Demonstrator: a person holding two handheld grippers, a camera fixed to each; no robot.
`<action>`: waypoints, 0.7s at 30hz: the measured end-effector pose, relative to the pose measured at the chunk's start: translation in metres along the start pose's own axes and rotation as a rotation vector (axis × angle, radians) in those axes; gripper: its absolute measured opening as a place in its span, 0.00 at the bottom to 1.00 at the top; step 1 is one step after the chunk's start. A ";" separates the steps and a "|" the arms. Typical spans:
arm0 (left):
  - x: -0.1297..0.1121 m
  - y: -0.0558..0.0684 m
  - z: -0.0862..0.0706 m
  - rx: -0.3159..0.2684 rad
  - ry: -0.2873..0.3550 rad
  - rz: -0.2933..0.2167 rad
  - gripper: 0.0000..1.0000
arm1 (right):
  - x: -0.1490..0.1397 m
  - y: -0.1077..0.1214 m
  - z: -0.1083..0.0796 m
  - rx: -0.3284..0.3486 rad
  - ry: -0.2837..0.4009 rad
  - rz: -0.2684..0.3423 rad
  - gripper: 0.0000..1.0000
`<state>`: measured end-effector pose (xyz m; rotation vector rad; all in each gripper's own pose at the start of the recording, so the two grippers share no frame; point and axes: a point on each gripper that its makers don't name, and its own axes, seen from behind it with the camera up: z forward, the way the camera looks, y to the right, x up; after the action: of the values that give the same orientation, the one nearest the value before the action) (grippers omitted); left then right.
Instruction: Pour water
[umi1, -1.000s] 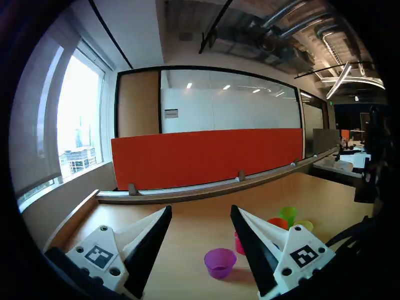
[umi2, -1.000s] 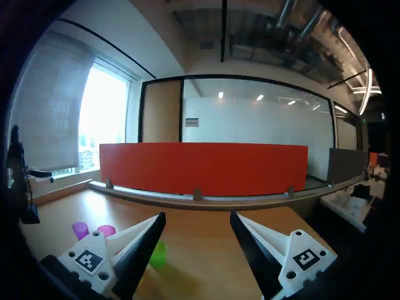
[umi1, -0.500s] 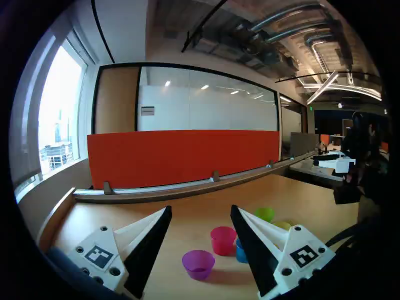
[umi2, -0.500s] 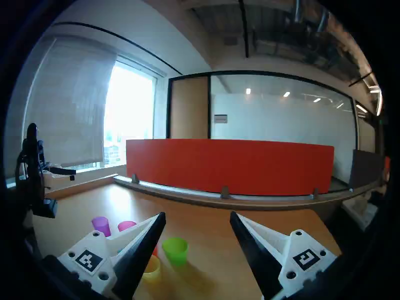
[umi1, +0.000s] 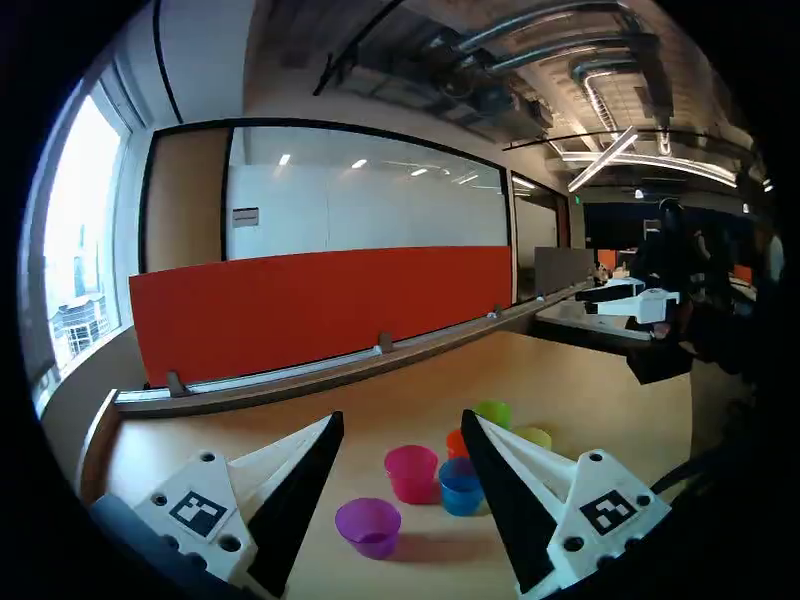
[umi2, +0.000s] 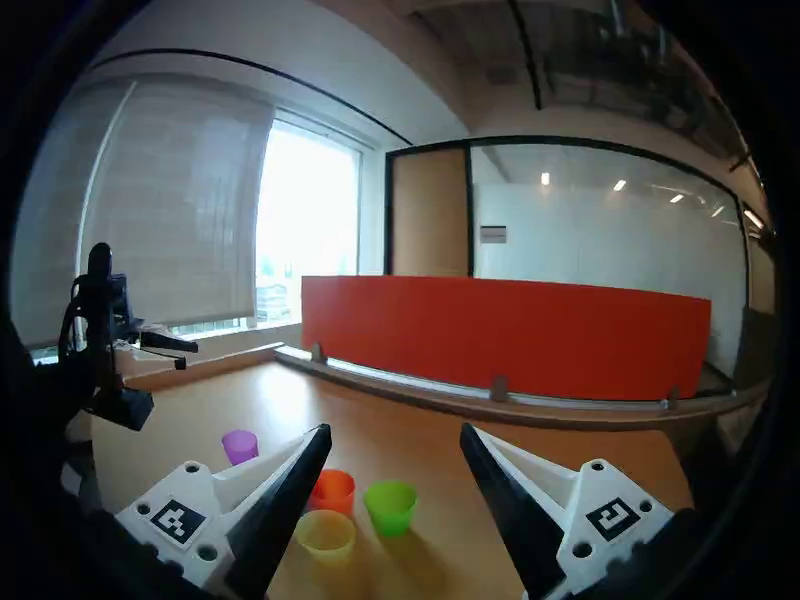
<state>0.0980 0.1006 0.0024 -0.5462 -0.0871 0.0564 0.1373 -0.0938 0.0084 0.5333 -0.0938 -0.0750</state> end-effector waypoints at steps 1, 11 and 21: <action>-0.002 0.001 0.001 -0.006 -0.006 0.005 0.86 | -0.001 0.000 0.001 0.002 -0.007 -0.005 1.00; -0.027 0.016 0.013 -0.072 -0.084 0.021 0.86 | -0.015 -0.003 0.012 0.026 -0.071 -0.032 1.00; -0.056 0.035 0.024 -0.123 -0.163 0.071 0.87 | -0.032 -0.004 0.021 0.049 -0.120 -0.040 1.00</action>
<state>0.0386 0.1387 0.0008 -0.6672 -0.2318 0.1654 0.1026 -0.1049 0.0215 0.5794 -0.2025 -0.1445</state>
